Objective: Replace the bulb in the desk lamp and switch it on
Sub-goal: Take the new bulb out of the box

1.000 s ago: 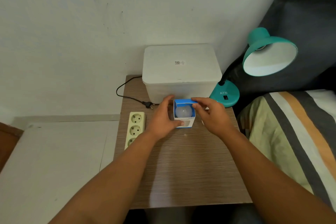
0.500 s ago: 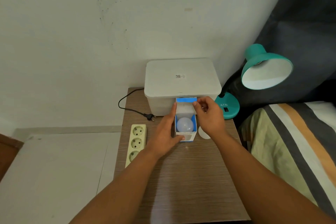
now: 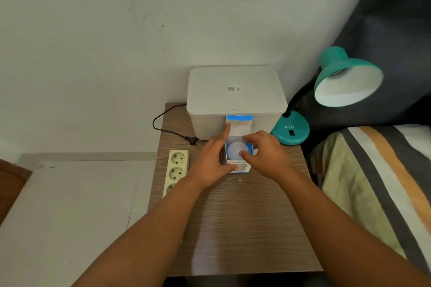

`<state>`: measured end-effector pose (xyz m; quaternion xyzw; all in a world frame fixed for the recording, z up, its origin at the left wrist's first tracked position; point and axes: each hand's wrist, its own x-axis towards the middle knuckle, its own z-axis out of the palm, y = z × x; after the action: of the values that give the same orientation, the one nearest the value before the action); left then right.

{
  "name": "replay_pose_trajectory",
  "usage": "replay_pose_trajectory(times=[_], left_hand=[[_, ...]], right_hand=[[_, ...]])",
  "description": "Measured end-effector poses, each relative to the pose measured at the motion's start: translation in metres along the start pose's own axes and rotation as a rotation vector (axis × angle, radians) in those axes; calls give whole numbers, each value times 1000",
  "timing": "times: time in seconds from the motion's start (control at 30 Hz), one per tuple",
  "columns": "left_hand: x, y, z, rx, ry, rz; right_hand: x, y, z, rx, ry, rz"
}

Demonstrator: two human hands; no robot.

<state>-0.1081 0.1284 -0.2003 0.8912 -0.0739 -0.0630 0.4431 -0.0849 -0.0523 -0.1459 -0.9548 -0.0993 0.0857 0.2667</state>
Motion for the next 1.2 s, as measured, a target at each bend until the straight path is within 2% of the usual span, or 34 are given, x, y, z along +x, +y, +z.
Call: replay_pose_trajectory(times=[0.2,0.43,0.6,0.83,1.03,1.2], left_hand=[[-2,2,-2,-28,-12,-4],[-2,5,-3,-25,-11,-19],[-2,5,-3,-16,-8,-23],[-2,7,-4,4,-13,-25],[-2,8,-3,4,-9,-25],[-3,11,-3,18,51,-12]], right_hand=[[10,-9,-9,-194,-164,11],[19,-1,-11,-112,-254,92],[15,-1,-6,17,-190,121],[11,0,-5,-3,-85,119],[4,-3,-22,249,-6,164],[-10,-4,-36,505,134,238]])
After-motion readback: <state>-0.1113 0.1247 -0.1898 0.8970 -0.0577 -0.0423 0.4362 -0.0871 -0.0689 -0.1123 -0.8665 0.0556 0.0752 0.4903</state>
